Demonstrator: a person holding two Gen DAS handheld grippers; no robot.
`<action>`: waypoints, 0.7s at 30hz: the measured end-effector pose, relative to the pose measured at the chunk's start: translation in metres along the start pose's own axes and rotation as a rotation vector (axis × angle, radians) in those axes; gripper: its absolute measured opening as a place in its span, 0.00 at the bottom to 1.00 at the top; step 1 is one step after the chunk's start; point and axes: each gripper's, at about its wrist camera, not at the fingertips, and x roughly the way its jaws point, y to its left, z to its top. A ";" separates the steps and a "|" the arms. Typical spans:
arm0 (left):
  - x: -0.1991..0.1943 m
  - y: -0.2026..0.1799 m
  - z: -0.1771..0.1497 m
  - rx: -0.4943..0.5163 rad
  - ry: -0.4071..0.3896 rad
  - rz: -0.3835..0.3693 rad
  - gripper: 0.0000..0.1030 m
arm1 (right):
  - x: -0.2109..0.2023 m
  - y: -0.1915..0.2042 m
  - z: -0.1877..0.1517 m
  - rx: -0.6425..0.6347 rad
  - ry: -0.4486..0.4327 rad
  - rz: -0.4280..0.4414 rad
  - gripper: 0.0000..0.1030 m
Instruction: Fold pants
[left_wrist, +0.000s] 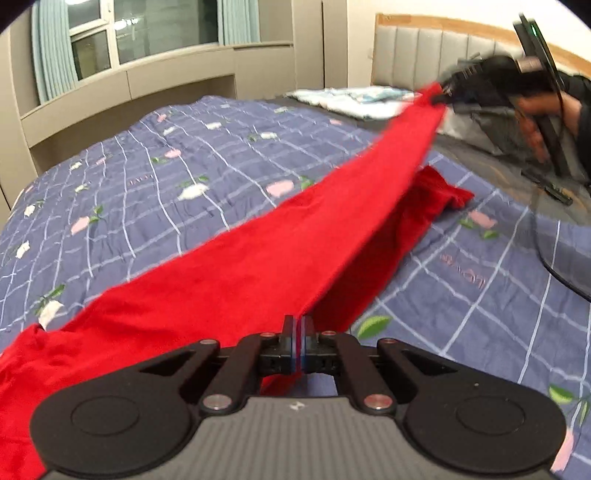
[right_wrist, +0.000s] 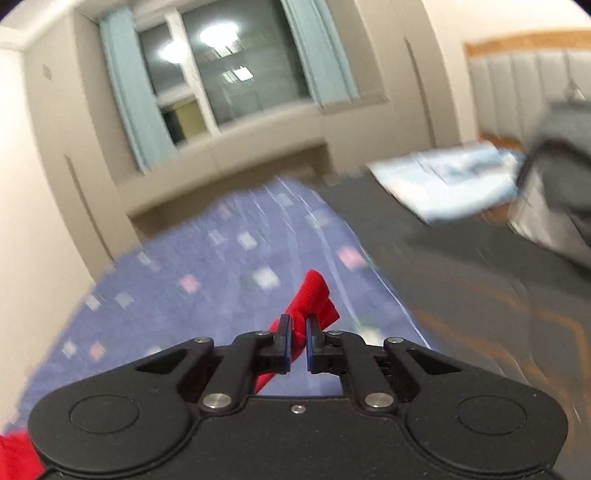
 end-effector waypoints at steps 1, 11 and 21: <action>0.002 -0.002 -0.003 0.006 0.008 0.002 0.00 | 0.003 -0.012 -0.013 0.009 0.040 -0.030 0.07; 0.015 0.003 -0.006 -0.022 0.066 0.061 0.02 | 0.010 -0.047 -0.090 0.102 0.212 -0.077 0.12; -0.004 0.009 -0.008 -0.094 0.040 0.091 0.84 | -0.021 -0.042 -0.108 0.083 0.223 -0.056 0.51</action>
